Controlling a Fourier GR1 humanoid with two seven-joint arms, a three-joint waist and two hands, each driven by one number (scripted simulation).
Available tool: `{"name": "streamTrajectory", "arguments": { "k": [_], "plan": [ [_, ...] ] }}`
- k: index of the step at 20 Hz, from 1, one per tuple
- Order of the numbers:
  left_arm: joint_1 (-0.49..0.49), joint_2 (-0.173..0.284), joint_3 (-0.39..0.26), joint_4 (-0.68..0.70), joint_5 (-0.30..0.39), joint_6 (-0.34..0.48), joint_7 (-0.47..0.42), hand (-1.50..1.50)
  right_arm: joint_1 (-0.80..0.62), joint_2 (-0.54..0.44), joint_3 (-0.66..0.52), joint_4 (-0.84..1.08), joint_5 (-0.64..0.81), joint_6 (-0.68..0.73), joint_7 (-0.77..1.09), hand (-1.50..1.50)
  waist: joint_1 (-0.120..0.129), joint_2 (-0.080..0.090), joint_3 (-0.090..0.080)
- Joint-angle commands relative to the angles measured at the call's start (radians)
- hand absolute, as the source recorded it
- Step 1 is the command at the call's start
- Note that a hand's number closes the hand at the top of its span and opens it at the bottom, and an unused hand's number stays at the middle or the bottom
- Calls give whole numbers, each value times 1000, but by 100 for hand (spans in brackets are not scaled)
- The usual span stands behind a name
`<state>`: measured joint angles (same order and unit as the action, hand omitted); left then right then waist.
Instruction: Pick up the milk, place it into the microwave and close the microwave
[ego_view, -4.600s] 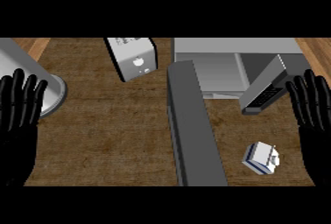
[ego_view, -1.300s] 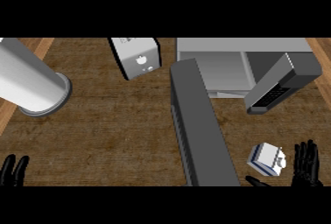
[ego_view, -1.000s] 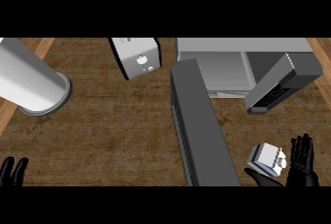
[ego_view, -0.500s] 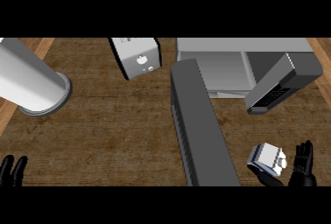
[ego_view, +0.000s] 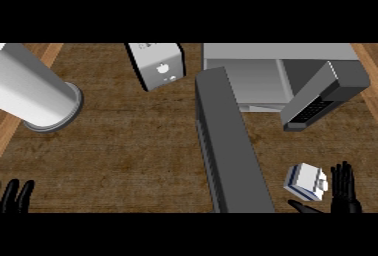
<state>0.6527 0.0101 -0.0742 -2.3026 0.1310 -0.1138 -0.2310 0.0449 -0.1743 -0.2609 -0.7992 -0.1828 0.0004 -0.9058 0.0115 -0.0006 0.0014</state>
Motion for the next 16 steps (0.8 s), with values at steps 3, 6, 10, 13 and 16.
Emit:
{"name": "streamTrajectory", "arguments": {
  "k": [3,6,10,13,16],
  "plan": [
    [4,16,1,-18,11,-16,29,-150,-13,-13,66,65,-2,265,-117,-150,-3,0,0],
    [55,-10,-27,-7,-15,-2,-29,-150,-53,31,59,46,14,159,-155,150,-2,-1,-1],
    [14,-9,-36,-15,-16,13,18,-150,-21,44,-10,-47,37,-95,-168,150,-12,-2,-2],
    [16,-9,-40,36,-23,15,-31,-150,-44,63,-18,-57,-4,-37,-144,150,-7,-1,-1],
    [-65,18,64,24,60,-8,32,-150,12,96,38,-258,1,-47,-49,150,-14,-1,-2]
  ]
}}
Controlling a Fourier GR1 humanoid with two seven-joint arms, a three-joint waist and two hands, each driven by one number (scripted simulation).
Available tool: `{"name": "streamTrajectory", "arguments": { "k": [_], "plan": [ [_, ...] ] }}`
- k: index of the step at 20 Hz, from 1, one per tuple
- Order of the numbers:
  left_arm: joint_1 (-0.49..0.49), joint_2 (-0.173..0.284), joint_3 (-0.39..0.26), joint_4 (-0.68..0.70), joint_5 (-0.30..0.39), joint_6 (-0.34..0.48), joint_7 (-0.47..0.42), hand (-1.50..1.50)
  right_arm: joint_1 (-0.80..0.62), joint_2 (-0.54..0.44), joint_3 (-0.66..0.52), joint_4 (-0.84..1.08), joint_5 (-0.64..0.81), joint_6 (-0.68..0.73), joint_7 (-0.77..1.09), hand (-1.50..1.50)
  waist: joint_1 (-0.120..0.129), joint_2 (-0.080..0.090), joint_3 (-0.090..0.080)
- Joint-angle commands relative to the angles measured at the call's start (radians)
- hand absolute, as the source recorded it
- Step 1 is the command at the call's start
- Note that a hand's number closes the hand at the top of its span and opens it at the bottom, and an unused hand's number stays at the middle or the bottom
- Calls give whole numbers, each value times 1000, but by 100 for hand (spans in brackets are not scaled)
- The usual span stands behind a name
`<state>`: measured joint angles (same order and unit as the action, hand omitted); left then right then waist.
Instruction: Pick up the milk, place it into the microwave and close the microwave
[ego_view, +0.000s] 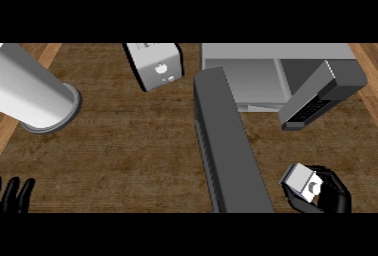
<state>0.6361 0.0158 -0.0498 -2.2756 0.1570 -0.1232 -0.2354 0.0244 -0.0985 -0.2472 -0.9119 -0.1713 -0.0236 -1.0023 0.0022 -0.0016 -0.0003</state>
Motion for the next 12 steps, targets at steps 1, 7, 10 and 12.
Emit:
{"name": "streamTrajectory", "arguments": {
  "k": [1,7,10,12],
  "plan": [
    [-66,15,45,-5,39,10,66,-150,12,39,46,-135,22,-55,22,150,-3,0,0],
    [-16,-11,-26,15,-15,-15,5,-150,-156,-131,117,-66,33,216,133,150,14,3,1],
    [-28,11,13,-2,40,-27,40,-150,-207,-156,137,7,33,321,93,150,12,4,1],
    [64,-15,-57,2,-12,-33,-51,-150,-270,-172,126,-9,-17,377,181,150,22,0,1]
  ]
}}
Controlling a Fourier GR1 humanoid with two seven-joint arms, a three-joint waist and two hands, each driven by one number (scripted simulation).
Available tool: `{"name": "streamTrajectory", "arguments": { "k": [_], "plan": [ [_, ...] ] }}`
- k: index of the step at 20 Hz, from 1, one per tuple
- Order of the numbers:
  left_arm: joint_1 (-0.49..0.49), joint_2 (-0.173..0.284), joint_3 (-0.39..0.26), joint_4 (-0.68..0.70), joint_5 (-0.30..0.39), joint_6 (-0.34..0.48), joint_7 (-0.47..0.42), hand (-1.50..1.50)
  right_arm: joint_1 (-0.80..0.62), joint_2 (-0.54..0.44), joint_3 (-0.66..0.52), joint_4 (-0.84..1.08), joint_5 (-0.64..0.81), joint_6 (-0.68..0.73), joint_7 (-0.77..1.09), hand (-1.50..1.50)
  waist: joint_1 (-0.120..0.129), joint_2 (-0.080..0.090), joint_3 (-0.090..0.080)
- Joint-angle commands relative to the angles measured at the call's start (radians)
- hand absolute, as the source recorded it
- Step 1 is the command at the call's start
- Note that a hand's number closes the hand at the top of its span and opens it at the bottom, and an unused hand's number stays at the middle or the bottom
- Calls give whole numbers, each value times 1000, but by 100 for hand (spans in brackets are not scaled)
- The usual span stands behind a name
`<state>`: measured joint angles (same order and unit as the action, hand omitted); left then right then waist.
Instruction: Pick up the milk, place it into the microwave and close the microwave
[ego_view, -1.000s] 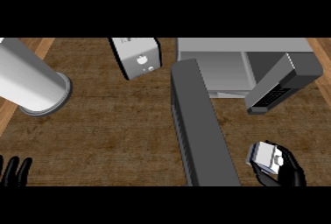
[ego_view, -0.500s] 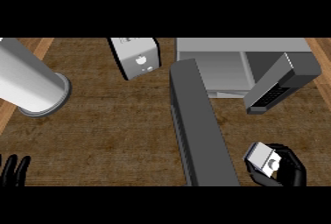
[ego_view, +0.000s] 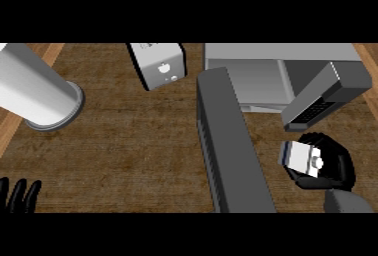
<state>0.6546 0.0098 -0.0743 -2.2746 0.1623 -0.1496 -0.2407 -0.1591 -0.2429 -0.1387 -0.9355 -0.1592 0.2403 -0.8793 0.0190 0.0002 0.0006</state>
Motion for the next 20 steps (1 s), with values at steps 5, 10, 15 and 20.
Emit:
{"name": "streamTrajectory", "arguments": {
  "k": [5,10,15,20],
  "plan": [
    [2,12,71,16,65,-28,-18,-150,-120,-15,42,-11,-24,119,78,150,-8,-1,-1],
    [-14,15,98,11,91,-24,3,-150,-124,10,70,-182,11,4,206,150,-14,-2,-1],
    [32,34,116,-9,117,-59,18,-150,-235,70,106,-159,102,-144,313,150,-7,-2,-1],
    [15,16,116,13,89,-61,-2,-150,-438,90,81,60,152,-211,341,150,8,3,0]
  ]
}}
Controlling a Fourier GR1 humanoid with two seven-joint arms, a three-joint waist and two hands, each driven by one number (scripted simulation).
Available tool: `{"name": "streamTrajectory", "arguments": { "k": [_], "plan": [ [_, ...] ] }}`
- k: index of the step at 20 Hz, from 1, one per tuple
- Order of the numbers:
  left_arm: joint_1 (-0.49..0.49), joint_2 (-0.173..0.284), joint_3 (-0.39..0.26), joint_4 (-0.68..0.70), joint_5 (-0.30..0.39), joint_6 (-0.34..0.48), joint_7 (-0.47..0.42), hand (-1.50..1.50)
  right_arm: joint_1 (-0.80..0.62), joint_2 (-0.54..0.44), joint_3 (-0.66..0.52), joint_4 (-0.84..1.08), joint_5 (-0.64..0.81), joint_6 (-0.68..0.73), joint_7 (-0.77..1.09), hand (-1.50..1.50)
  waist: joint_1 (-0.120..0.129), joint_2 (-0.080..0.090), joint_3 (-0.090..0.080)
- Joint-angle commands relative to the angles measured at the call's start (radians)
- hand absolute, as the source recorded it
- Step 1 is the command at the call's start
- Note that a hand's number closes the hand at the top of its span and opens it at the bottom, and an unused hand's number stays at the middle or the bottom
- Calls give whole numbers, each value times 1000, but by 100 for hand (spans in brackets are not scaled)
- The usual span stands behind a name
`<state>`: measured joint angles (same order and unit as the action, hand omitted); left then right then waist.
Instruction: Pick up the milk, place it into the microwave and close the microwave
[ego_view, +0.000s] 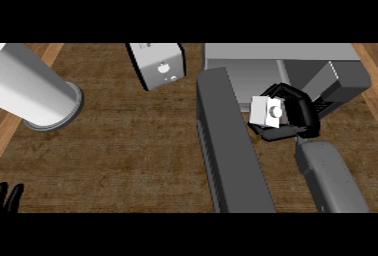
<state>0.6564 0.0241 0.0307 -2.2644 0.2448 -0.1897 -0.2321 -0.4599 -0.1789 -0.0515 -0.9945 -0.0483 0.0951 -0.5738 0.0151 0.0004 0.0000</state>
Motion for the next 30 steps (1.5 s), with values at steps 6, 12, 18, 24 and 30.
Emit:
{"name": "streamTrajectory", "arguments": {
  "k": [6,12,18,24,30],
  "plan": [
    [-62,13,28,58,3,-32,4,-150,-334,34,-61,419,60,-75,-65,150,25,11,1],
    [-70,29,48,62,49,-62,24,-150,-490,-1,-99,631,87,-98,-113,150,46,20,2],
    [-136,50,98,115,64,-69,2,-150,-567,5,-115,731,115,-188,-174,150,66,32,2],
    [-128,33,43,99,45,-80,9,-150,-625,-11,-88,795,173,-289,-173,150,99,44,2],
    [-155,27,8,67,12,-60,38,-150,-677,-46,-140,832,141,-345,-134,150,125,62,5]
  ]
}}
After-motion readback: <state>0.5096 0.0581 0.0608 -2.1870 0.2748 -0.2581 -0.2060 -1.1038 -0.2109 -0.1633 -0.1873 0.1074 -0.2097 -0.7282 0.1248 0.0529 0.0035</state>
